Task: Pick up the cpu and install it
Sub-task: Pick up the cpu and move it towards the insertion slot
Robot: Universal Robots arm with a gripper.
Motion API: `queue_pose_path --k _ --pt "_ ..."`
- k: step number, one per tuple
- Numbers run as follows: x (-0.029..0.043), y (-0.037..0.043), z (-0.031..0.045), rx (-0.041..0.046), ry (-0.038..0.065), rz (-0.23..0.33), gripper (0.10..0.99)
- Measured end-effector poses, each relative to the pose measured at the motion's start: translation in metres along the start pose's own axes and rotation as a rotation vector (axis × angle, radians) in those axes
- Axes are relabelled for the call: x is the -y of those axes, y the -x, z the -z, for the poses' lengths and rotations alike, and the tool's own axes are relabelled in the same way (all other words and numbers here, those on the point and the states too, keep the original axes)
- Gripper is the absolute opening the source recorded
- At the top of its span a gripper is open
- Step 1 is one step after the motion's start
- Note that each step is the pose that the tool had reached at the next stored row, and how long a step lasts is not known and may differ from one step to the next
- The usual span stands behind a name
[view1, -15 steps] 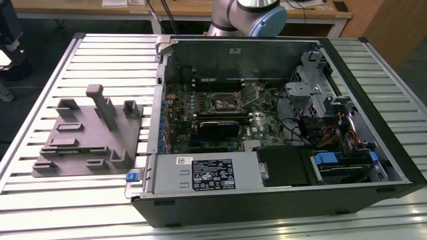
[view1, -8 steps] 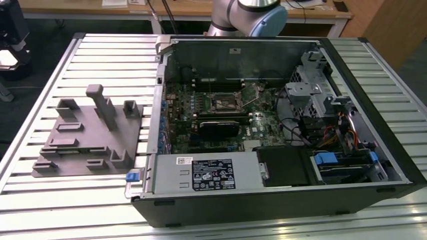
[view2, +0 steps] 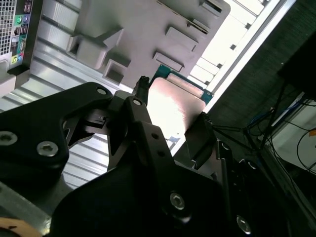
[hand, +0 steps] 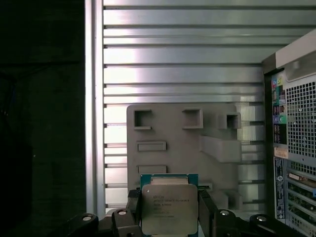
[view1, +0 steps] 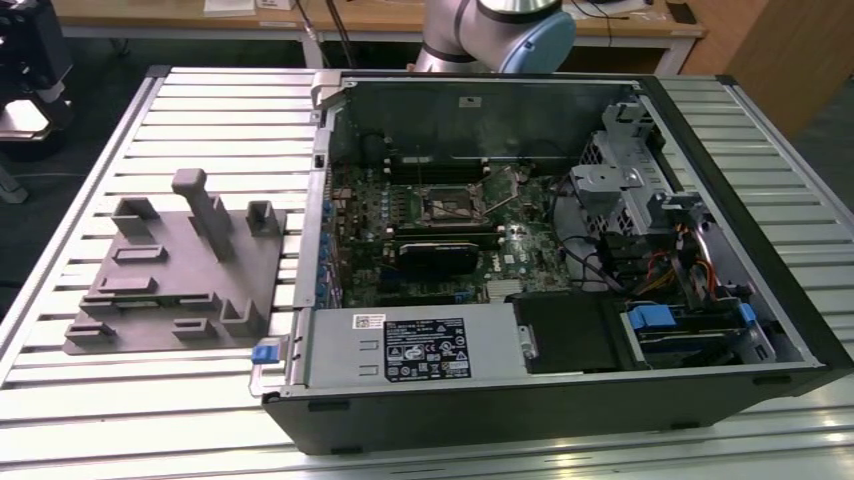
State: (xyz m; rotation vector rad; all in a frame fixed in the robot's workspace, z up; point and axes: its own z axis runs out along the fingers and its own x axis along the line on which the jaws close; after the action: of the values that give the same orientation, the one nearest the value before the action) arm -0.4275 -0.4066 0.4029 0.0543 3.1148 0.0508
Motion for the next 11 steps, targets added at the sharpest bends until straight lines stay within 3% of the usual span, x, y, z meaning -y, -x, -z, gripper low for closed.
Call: queue_pose_path --k 11 --pt "-0.0005 0.0144 -0.0004 0.0000 0.000 0.000 0.545"
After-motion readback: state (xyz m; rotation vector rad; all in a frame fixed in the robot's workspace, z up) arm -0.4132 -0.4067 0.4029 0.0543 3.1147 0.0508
